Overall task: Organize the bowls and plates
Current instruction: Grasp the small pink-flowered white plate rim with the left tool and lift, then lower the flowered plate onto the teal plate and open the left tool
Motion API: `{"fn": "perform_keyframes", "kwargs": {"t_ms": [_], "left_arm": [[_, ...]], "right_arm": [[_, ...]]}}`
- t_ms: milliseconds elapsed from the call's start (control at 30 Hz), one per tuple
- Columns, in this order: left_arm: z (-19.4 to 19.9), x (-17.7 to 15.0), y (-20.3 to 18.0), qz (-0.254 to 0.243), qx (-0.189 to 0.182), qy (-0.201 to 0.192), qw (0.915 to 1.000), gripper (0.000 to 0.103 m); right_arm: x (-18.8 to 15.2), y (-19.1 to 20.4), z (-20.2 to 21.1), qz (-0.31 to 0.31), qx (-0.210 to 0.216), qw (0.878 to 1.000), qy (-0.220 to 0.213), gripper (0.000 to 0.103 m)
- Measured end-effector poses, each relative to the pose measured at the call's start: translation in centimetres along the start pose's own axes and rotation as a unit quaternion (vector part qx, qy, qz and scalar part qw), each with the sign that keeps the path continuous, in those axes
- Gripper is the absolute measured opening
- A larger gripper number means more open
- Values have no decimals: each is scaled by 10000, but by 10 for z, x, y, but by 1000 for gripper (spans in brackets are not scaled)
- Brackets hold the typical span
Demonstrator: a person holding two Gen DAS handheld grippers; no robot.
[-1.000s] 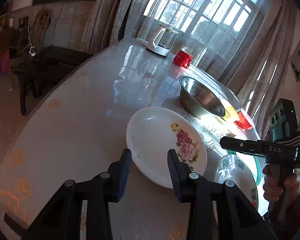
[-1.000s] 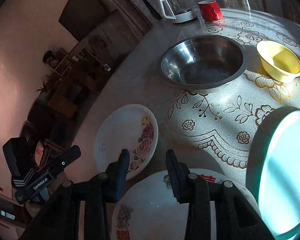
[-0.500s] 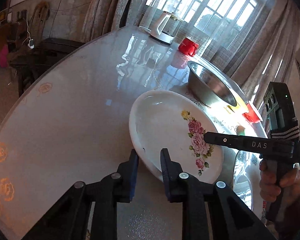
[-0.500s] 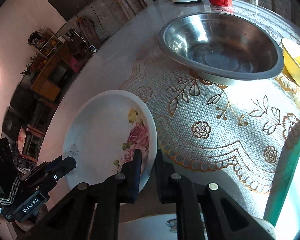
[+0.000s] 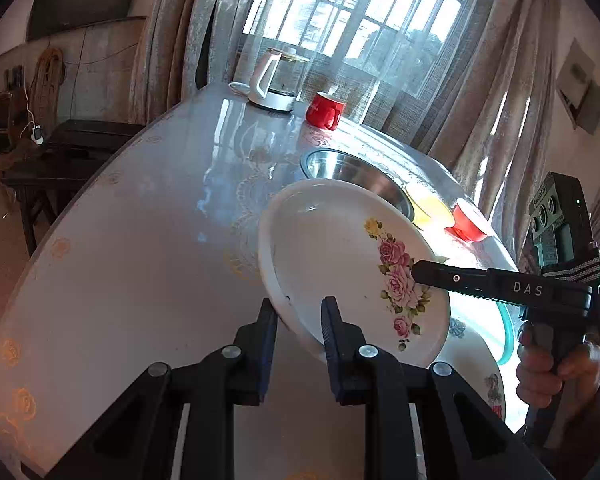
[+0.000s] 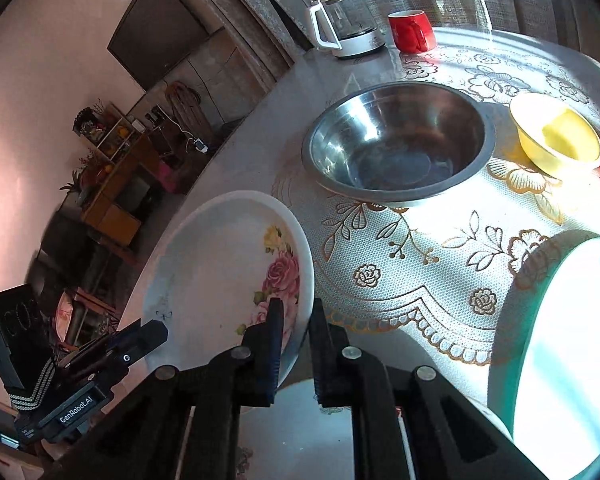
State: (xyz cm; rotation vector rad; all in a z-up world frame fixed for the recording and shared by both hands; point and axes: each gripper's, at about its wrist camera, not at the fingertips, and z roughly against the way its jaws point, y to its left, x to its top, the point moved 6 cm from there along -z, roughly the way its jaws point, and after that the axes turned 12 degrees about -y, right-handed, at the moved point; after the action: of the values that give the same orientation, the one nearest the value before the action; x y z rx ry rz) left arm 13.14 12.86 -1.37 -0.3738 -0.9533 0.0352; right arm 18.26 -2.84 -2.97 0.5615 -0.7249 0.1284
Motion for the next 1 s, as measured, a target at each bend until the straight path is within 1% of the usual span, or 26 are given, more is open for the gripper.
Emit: {"fn": "perform_keyframes", "kwargs": {"t_ms": [100,233,367,500,600,733,900,1000], "left_arm": [[-6,8,-39,-283,-276,17,9992,23],[-20,7,-96,-653,-646,152,9957,23],[-44,-4,-153,-1030,-941,349,9896,23],[-71,-19,-194,-1262,-1130,652,9834,23],[-91,-29,-214,-1403,-1172,898,9790,23],[-117,-43,-230,-1589,-1126,1235,9731,23],[-138,-62,-236,-1775,-998,1590,9660,23],[-146,-69,-236,-1769,-945,1783,9633,23]], "right_arm": [[5,-21,34,-185,-79,9993,-301,12],[7,-61,81,-404,-370,9967,-604,13],[-1,-104,123,-674,-775,9909,-869,13],[-14,-150,147,-951,-1223,9832,-970,14],[-26,-175,153,-1189,-1393,9785,-953,14],[-35,-201,152,-1375,-1640,9726,-904,14],[-45,-216,149,-1279,-2053,9672,-779,14],[-48,-223,147,-1266,-2172,9652,-716,14]]}}
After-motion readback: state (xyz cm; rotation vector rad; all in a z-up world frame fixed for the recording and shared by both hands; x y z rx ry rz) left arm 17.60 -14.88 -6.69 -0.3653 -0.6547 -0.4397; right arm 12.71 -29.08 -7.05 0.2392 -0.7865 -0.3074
